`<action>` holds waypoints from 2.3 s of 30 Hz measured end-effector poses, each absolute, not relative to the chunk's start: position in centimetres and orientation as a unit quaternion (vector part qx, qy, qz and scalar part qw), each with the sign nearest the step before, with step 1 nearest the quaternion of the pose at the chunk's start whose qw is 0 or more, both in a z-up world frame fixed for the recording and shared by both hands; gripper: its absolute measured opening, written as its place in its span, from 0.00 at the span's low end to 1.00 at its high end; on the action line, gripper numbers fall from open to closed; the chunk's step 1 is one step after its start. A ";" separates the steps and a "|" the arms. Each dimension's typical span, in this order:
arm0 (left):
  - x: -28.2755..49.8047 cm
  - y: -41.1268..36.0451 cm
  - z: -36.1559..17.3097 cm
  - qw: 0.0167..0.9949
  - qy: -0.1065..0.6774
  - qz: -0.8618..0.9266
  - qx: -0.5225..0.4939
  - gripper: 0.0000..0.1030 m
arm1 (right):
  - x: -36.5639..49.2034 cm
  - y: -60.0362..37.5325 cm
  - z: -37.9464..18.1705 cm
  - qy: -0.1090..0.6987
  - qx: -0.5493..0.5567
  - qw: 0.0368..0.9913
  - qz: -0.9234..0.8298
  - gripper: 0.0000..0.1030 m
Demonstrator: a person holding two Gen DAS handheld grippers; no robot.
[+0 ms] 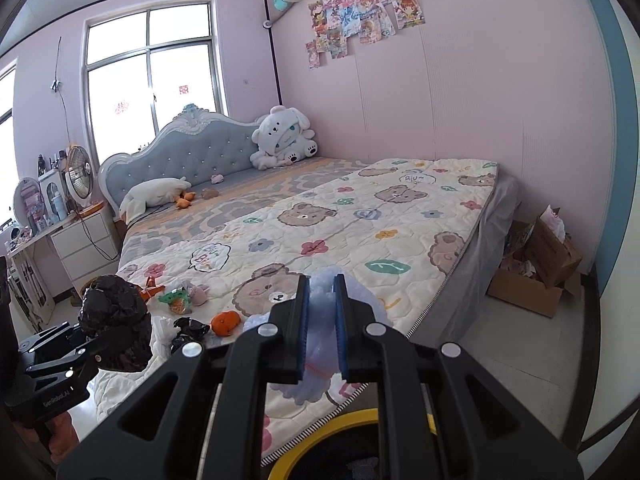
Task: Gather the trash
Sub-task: 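Carry the black bag and white bundle with both tools toward the bin, then release the black bag into the bin while the right tool drops the white bundle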
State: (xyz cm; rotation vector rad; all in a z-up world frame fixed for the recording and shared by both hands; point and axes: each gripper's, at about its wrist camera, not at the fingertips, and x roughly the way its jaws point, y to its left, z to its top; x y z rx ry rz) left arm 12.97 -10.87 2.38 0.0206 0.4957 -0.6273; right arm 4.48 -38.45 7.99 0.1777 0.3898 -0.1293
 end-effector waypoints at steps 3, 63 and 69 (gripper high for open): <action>12.4 -12.0 2.1 0.917 0.245 -0.313 0.018 0.37 | 3.5 -39.2 7.5 0.195 0.092 0.974 -0.069 0.11; 7.1 -22.0 -8.9 0.827 0.380 -0.404 0.094 0.52 | 0.2 -45.5 -4.1 0.305 0.172 0.930 -0.115 0.26; 7.2 -21.4 -8.7 0.830 0.377 -0.402 0.088 0.64 | 0.2 -45.6 -3.8 0.302 0.173 0.930 -0.118 0.36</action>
